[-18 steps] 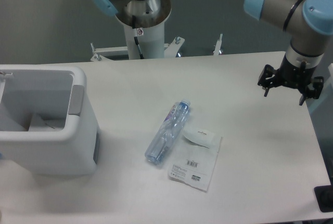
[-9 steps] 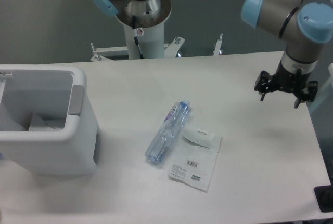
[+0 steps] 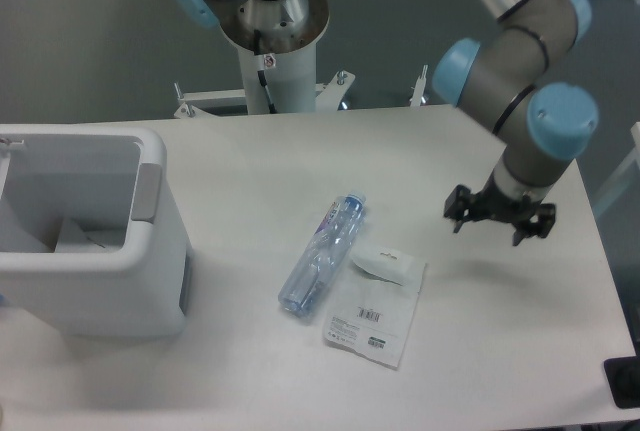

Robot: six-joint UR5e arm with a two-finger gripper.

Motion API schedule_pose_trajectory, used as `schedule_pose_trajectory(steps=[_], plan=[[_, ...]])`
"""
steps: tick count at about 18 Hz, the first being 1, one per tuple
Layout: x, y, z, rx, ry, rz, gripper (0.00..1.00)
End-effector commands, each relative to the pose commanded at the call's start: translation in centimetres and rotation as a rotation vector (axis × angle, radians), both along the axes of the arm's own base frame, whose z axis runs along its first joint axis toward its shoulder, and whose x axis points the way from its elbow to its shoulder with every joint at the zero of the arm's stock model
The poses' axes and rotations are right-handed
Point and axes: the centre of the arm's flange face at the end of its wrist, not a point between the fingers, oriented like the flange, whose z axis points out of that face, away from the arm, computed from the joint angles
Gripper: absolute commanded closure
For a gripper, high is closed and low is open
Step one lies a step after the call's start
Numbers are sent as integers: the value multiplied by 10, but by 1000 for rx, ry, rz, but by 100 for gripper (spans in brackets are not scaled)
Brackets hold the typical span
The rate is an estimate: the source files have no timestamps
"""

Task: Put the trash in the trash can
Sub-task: 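Move the gripper down to the white plastic wrapper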

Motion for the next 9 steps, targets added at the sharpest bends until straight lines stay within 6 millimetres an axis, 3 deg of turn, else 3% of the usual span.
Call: schedule_pose_trajectory(steps=[4,9], plan=[[17,1,-18,-17,-41,-11,0],[25,12,-30,-22,-58,-27,0]])
